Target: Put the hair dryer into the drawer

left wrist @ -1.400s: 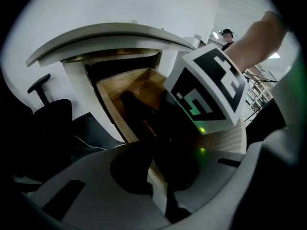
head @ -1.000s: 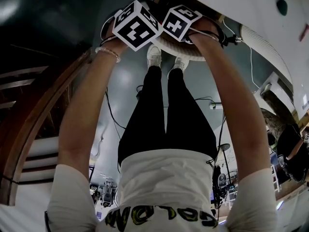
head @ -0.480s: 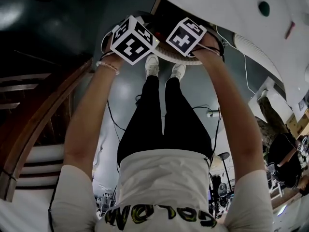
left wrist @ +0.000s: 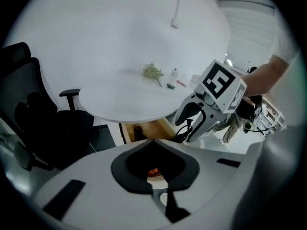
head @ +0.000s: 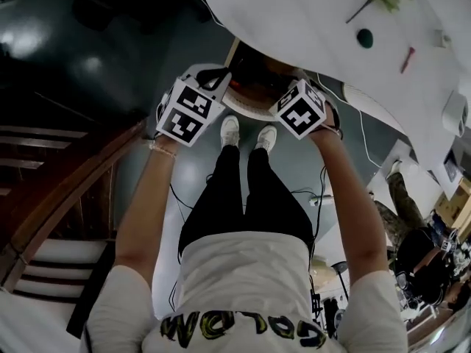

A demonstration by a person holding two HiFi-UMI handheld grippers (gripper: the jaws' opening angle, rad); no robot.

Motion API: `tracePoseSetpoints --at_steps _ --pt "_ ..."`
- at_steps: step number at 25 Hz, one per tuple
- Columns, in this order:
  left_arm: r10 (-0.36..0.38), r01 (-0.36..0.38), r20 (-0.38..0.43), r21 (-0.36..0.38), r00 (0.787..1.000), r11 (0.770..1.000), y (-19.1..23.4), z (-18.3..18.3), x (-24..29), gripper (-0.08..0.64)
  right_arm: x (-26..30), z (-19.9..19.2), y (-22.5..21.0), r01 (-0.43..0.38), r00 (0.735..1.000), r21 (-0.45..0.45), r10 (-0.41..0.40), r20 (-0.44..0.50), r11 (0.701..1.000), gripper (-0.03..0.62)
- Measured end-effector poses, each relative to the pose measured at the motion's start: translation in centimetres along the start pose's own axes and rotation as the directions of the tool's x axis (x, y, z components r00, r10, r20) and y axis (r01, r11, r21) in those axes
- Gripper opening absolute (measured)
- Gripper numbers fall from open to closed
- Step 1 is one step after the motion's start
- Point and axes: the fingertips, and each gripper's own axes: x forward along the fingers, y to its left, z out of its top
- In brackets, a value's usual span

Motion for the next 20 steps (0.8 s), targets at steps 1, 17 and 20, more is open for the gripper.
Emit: tracePoseSetpoints --at_steps 1,17,20 --pt "-0.003 0.003 0.016 -0.018 1.0 1.0 -0.6 0.5 -0.9 0.015 -1.4 0.4 0.1 0.004 0.999 0.016 -0.005 0.037 1.0 0.247" --pt "0.062 -0.004 0.46 -0.126 0.886 0.992 -8.9 15.1 -17.2 0.012 -28.0 4.6 0.7 0.116 0.759 0.325 -0.295 0.581 0.939 0.081" --pt "0.075 -0.028 0.513 -0.098 0.855 0.995 -11.4 18.0 -20.3 0.012 -33.0 4.8 1.7 0.142 0.696 0.354 -0.347 0.628 0.924 0.068"
